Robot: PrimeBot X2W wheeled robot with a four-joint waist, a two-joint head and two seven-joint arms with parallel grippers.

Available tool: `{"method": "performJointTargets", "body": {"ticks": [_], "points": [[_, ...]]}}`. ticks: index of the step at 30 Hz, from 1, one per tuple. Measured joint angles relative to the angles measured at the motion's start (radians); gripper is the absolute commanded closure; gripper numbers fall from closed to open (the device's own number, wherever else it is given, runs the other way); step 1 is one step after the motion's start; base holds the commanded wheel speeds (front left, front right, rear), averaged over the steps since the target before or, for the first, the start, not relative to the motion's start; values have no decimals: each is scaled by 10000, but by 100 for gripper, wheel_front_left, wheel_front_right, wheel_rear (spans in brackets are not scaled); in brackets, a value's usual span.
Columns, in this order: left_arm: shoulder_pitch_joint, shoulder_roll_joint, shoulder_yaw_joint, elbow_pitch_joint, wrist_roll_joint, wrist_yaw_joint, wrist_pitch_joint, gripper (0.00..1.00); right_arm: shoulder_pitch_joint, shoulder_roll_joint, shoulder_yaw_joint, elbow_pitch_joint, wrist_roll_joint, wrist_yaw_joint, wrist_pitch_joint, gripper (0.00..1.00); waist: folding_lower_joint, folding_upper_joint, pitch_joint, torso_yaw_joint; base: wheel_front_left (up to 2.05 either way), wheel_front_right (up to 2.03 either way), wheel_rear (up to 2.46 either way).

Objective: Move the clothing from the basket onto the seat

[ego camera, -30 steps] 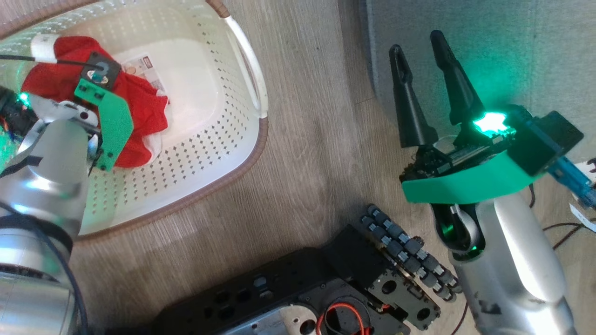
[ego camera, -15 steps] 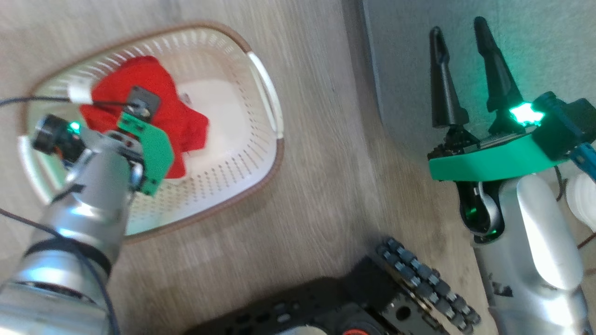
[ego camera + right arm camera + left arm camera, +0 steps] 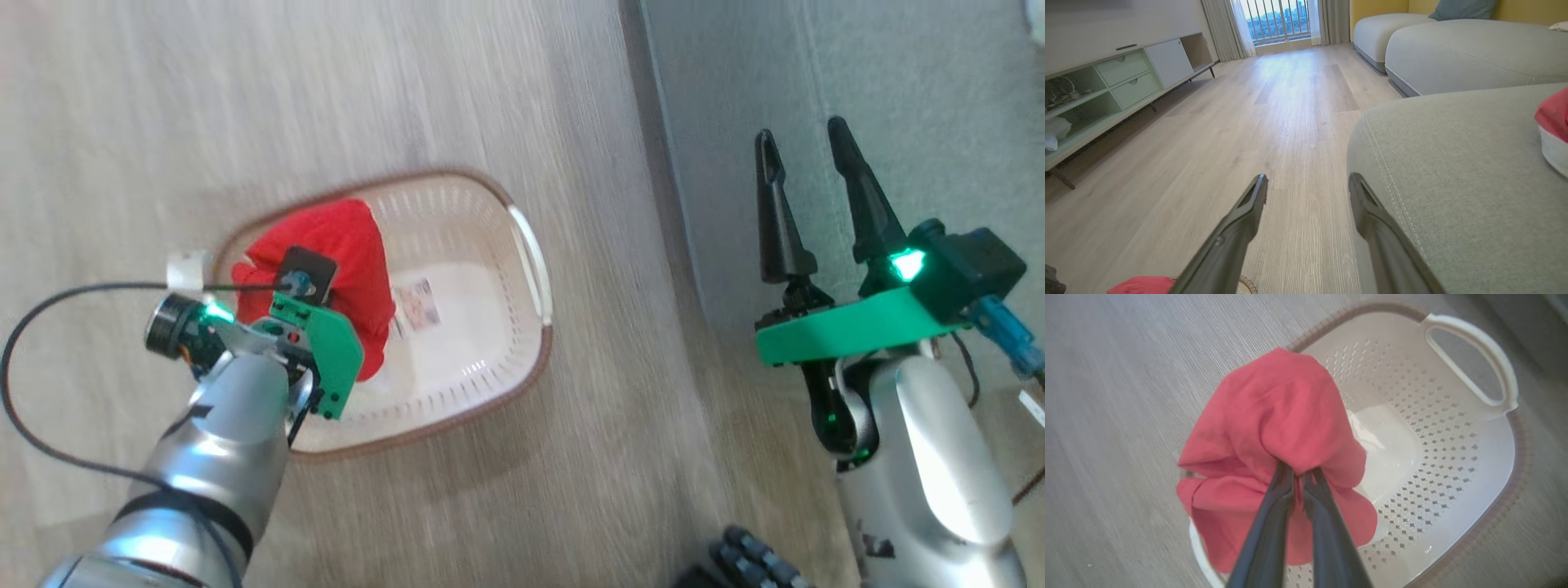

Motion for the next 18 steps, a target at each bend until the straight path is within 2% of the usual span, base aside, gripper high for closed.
{"method": "performJointTargets", "body": {"ticks": [7,12,16,18], "points": [[500,-92,286,-721,-529,-136,-293,100,593,0,-205,186,-90,0,0,0,0,0,-1120,350,0,0,0],[1228,-111,658,-2744,-748,-159,-297,100,747,0,-221,207,-161,0,0,0,0,0,-1863,566,0,0,0],[2045,2,1185,-4502,-846,113,-297,100,978,0,-188,215,-161,0,0,0,0,0,-2418,641,0,0,0],[2483,31,1452,-5409,-846,109,-297,100,1236,0,-198,242,-161,0,0,0,0,0,-2678,652,0,0,0]]}}
